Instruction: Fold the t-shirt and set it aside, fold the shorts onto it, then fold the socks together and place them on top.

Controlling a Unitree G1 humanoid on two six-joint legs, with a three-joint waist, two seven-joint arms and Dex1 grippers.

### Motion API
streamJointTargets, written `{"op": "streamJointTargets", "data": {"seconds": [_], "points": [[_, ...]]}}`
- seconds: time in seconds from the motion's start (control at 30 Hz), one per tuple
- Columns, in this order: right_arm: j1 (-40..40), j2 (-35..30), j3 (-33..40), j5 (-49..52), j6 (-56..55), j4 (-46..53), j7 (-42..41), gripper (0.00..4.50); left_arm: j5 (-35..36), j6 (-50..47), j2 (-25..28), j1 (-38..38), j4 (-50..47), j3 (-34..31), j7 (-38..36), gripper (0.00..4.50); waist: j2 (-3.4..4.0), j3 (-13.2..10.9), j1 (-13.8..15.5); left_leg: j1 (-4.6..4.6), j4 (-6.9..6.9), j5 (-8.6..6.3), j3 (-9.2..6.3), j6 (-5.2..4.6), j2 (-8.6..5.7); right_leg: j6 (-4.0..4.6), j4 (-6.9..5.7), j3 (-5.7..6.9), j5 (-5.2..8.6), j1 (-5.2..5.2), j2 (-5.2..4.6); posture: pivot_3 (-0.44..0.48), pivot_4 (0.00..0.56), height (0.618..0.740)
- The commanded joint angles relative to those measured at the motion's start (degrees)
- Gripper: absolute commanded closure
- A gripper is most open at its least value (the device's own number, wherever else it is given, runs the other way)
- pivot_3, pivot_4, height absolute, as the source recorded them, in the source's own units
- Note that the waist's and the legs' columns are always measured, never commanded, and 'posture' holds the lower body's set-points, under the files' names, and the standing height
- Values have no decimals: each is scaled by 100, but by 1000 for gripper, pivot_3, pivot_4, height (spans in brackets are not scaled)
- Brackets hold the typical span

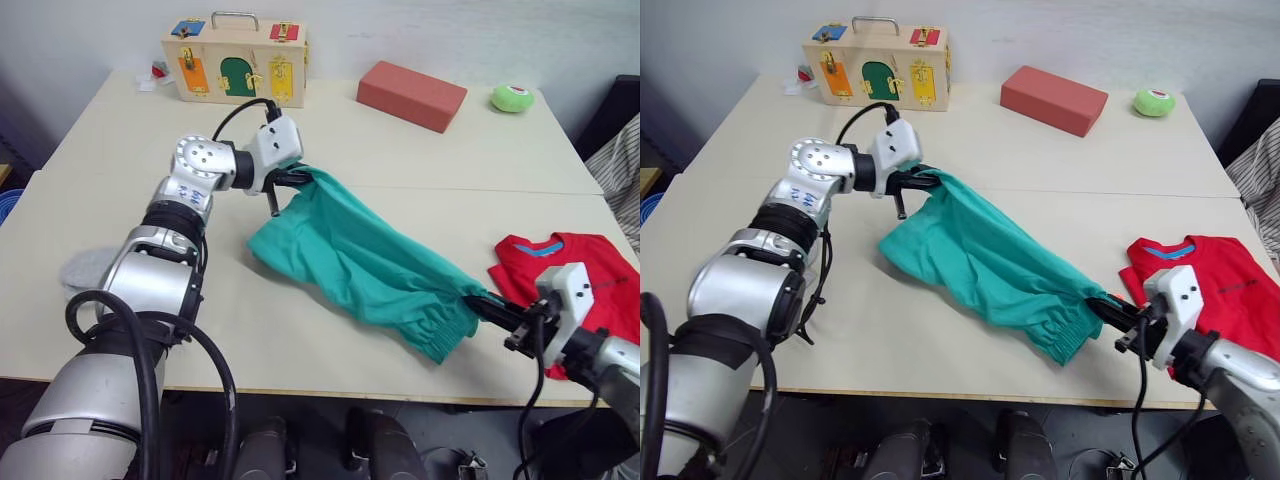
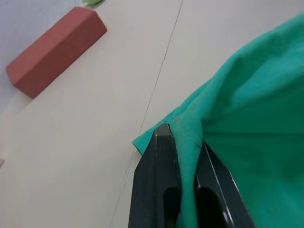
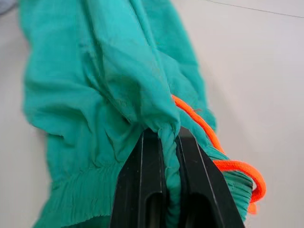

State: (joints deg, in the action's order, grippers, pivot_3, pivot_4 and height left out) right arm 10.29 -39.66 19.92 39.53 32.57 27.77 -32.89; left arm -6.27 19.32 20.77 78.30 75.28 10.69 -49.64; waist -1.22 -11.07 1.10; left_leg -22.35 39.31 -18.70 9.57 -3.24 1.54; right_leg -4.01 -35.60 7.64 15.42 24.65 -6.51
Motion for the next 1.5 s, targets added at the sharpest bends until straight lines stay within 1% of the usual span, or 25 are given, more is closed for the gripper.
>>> {"op": "streamJointTargets", "data": {"seconds": [0.03,0.07,0.13,0.2,0.3,0.37,0.4,0.43,0.5,0.57,0.63,0.67,0.73,0.83,0.93,1.07,1.1,1.13,1.2,1.23,1.3,1.37,1.43,1.47,1.5], "points": [[-73,299,-123,-468,-342,152,405,3879,-118,-2,-105,-46,23,-181,730,3808,0,0,2,0,0,1,0,0,0,0,-1,-4,0,2,-5,0,150,740],[-82,353,-117,-668,-431,129,528,3701,-132,18,-114,-86,20,-231,899,3559,0,0,-2,1,0,1,0,0,1,0,-3,-4,0,2,-6,0,150,740],[-89,409,-58,-1092,-595,42,788,3018,-142,122,-99,-153,-7,-314,1116,2938,1,0,-17,1,0,1,1,1,2,0,-12,-6,0,3,-7,0,150,740],[-60,467,129,-1469,-902,-39,984,2315,-60,268,-33,-243,-63,-455,1184,2317,0,0,-23,1,0,2,3,1,2,0,-19,-5,0,3,-7,0,150,740],[-12,611,679,-1633,-1501,33,1091,1185,103,447,225,-442,-190,-750,1292,1323,1,0,-36,0,0,2,6,2,1,0,-20,-3,0,5,-2,0,150,740],[71,633,929,-1493,-1611,167,934,498,248,618,441,-642,-344,-958,1119,670,1,0,-67,1,-1,2,9,4,3,0,-20,-5,0,6,3,0,150,740],[160,599,970,-1255,-1537,319,725,126,371,688,580,-808,-468,-1070,864,345,1,0,-87,4,-2,3,10,4,4,0,-21,-5,0,4,5,0,150,740],[249,553,962,-1073,-1529,476,486,0,538,775,680,-981,-626,-1183,484,24,2,1,-107,6,-2,2,10,5,5,0,-20,-5,0,3,6,0,150,740],[381,421,899,-988,-1436,652,229,0,897,764,790,-1341,-1019,-1313,-507,24,2,1,-122,8,-3,1,10,8,9,3,-22,-6,2,1,5,0,150,740],[424,343,840,-935,-1474,783,8,0,1381,622,877,-1875,-1760,-1273,-1875,24,5,2,-131,13,-2,1,15,9,6,3,-26,-4,2,0,13,0,150,740],[447,321,735,-707,-1522,1021,-266,0,1616,641,1048,-2464,-2525,-1118,-2722,24,6,3,-133,19,-1,1,23,8,4,3,-29,-5,2,-1,14,0,150,740],[536,234,591,-683,-1516,1166,-480,0,1642,619,1123,-2698,-2820,-1056,-2903,24,6,3,-134,20,-1,2,22,8,5,3,-30,-8,2,-1,13,0,150,740],[727,63,214,-843,-1582,1426,-842,0,1608,624,1236,-3042,-3330,-957,-3033,24,7,4,-132,20,-1,1,20,10,7,6,-31,-19,3,0,11,0,150,740],[785,96,-693,-1410,-1445,1754,-542,0,1374,773,1286,-3268,-3605,-826,-2880,24,4,5,-100,18,3,4,7,17,13,7,-28,-15,4,-5,5,0,150,740],[863,43,-1475,-2504,-1431,1709,-125,0,953,1089,1216,-3285,-3464,-630,-2457,24,3,8,-89,19,22,0,3,11,5,10,-23,-17,5,-10,-13,0,150,740],[998,141,-1935,-3644,-1285,1480,550,0,466,1402,937,-3046,-2995,-412,-1716,24,1,9,-84,16,33,-6,3,7,4,9,-27,-17,5,-9,-19,0,150,740],[1049,190,-1962,-3952,-1177,1426,790,362,325,1464,858,-2945,-2821,-320,-1571,0,1,9,-77,13,34,-6,4,7,6,9,-27,-17,5,-7,-18,0,150,740],[1081,241,-1971,-4147,-1100,1396,949,520,225,1523,810,-2867,-2680,-253,-1466,0,0,9,-72,13,34,-6,3,7,6,10,-28,-15,5,-8,-17,0,150,740],[1076,279,-2021,-4400,-1124,1279,1055,1182,-49,1524,649,-2586,-2240,-132,-1002,0,0,10,-73,10,35,-7,4,9,9,10,-28,-13,5,-6,-14,0,150,740],[1054,282,-2056,-4438,-1142,1229,1021,1584,-175,1562,594,-2462,-2047,-72,-814,186,0,10,-79,9,36,-7,4,9,9,10,-28,-10,5,-6,-11,0,150,740],[964,288,-2072,-4489,-1161,1118,976,2311,-395,1636,507,-2227,-1705,26,-437,631,-2,11,-93,11,37,-8,5,7,9,9,-27,-11,5,-7,-10,0,150,740],[836,252,-2050,-4501,-1200,1015,900,3068,-626,1555,505,-2060,-1428,164,-226,1273,-2,11,-110,11,36,-8,4,7,11,10,-27,-10,5,-6,-10,0,150,740],[732,161,-2025,-4530,-1280,924,804,3751,-710,1353,529,-1999,-1228,261,-344,1884,-2,11,-130,11,35,-8,6,7,13,10,-27,-11,5,-4,-9,0,150,740],[611,98,-1975,-4493,-1334,865,713,4102,-514,1286,556,-2143,-1280,231,-830,2229,-1,11,-137,12,35,-8,7,8,15,10,-27,-10,6,-5,-5,0,150,740],[492,49,-1963,-4425,-1415,810,589,4435,-294,1229,599,-2335,-1428,137,-1121,2517,-1,11,-139,14,35,-8,8,8,17,12,-28,-9,6,-5,-4,0,150,740]]}}
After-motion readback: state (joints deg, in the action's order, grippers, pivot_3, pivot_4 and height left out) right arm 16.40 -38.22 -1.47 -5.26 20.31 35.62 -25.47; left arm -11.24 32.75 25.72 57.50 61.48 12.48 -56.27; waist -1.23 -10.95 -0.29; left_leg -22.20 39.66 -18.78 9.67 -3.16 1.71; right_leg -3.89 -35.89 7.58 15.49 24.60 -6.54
